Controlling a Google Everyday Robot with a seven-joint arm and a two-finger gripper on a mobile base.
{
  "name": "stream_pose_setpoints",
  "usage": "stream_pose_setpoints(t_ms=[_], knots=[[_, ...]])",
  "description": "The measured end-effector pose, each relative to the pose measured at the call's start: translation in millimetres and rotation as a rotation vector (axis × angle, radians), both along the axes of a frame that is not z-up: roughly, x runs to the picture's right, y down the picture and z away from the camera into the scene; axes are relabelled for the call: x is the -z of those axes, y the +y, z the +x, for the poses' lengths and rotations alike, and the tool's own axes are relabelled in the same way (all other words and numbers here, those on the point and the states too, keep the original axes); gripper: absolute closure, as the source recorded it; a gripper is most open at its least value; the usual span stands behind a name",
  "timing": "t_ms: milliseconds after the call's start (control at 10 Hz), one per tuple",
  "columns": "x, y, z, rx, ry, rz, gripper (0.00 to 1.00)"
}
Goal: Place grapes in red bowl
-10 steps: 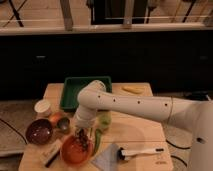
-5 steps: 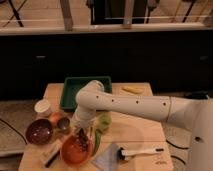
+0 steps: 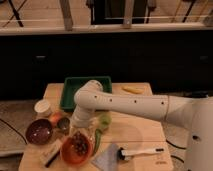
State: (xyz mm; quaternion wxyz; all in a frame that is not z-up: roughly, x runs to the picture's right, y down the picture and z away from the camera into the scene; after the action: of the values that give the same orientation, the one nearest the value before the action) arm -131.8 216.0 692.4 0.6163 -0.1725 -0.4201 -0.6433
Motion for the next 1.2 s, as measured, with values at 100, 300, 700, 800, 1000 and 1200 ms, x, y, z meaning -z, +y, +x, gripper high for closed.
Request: stream_pose_setpoints(t_ms=[100, 300, 700, 800, 1000, 1200], knots=[[-0.4, -0.3, -0.6, 0.002, 0.000, -0.001, 0.20], [-1.0, -0.6, -2.0, 0.006, -0.003, -0.002, 0.20], [-1.9, -0.3, -2.2, 0.004, -0.011, 0.007, 0.20], [-1.6, -1.0, -1.8, 0.000, -0.013, 0.015, 0.20], [-1.3, -1.9, -2.1, 0.000, -0.016, 0.023, 0.20], [-0.8, -2.7, -2.9, 0.000, -0.021, 0.030, 0.20]])
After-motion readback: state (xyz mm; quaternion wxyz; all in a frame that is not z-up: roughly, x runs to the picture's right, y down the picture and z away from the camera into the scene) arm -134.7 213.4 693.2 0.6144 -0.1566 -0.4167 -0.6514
